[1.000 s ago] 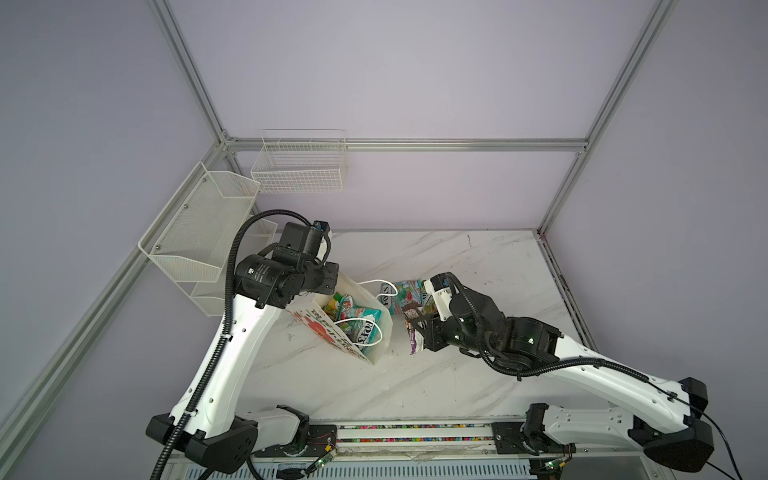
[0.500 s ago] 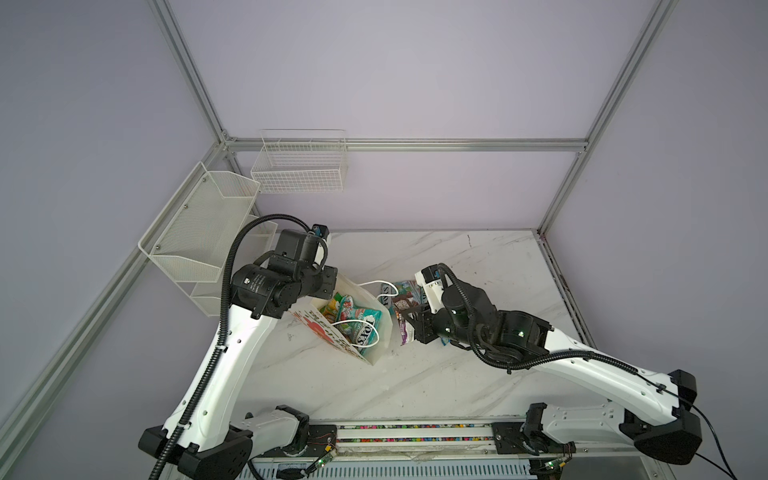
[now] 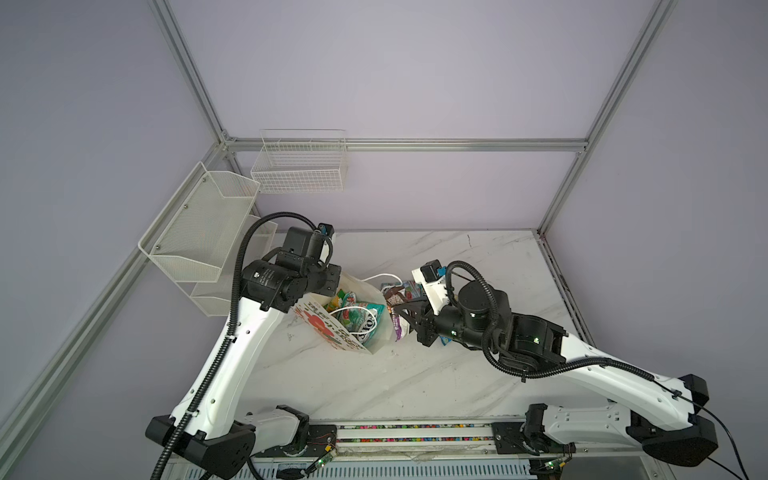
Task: Place the snacks into the paper bag
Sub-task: 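Lift the chocolate bar with the right gripper and carry it over the paper bag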
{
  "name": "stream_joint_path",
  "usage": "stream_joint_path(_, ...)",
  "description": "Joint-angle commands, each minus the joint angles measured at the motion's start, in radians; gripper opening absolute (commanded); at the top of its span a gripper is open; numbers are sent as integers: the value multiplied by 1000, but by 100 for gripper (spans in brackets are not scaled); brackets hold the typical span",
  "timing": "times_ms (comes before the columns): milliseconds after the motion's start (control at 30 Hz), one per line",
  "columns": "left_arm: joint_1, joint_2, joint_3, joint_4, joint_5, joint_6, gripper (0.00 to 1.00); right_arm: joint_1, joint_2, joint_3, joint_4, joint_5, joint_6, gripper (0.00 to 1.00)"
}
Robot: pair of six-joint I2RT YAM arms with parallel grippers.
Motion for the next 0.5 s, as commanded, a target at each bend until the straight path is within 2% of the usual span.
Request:
stream_joint_path(0,2,5,13,35,-17,21,0,6,13,36,54,7,-87,0)
stream_joint_path(233,2,17,35,35,-27,24,0,7,43,52,84,66,-164,0)
stream_joint_path(467,2,33,63,34,-23,31,0,7,42,36,157,74,-201,3)
